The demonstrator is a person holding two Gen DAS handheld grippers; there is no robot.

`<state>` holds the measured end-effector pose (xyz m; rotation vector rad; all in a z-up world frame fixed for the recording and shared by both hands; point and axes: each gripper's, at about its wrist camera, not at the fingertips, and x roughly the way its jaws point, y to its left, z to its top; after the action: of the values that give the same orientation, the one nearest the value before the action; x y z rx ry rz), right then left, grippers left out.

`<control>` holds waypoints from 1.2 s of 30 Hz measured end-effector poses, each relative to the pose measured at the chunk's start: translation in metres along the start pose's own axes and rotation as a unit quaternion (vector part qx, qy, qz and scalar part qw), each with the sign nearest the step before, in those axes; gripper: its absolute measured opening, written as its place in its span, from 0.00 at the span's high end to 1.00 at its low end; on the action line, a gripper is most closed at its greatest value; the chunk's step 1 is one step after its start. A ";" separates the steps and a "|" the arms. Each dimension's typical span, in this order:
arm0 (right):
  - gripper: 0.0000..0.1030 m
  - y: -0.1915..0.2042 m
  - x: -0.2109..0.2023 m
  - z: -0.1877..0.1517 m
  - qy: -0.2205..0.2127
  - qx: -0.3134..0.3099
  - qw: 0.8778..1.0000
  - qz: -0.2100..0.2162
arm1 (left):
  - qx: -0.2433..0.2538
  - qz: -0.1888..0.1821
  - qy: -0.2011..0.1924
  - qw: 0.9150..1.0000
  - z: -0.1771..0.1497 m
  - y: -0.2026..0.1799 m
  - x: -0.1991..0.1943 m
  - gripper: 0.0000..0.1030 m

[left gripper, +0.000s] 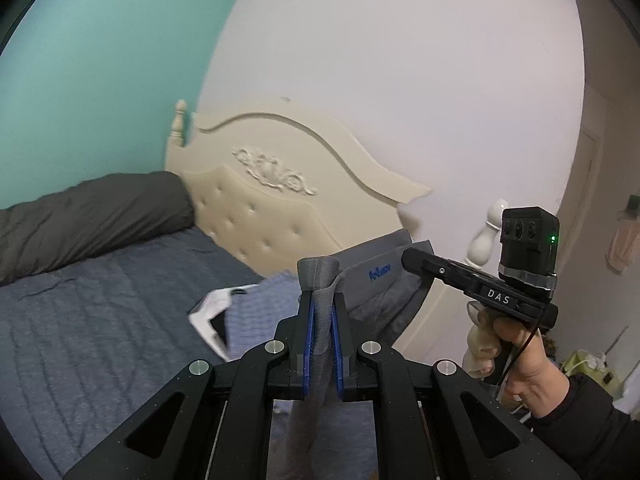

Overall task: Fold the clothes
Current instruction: 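Lift the folded garment with both tools and carry it toward the clothes stack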

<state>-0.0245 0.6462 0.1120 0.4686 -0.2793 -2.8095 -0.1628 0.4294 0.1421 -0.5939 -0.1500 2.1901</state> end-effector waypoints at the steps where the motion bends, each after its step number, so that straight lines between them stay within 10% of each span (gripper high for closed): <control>1: 0.95 -0.006 -0.005 -0.001 -0.001 0.002 1.000 -0.005 | 0.000 -0.004 0.003 1.000 0.000 -0.004 0.007 0.92; 16: 0.95 -0.087 -0.003 -0.015 0.007 0.032 0.999 -0.038 | 0.009 -0.002 0.040 0.999 0.007 -0.020 0.092 0.92; 36: 0.95 -0.164 0.107 -0.004 0.069 0.044 0.995 -0.062 | -0.027 0.057 0.091 0.994 0.028 0.062 0.202 0.92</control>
<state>-0.1592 0.7676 0.0394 0.7194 -0.3564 -2.8759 -0.3273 0.5468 0.0747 -0.8476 -0.0808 2.2325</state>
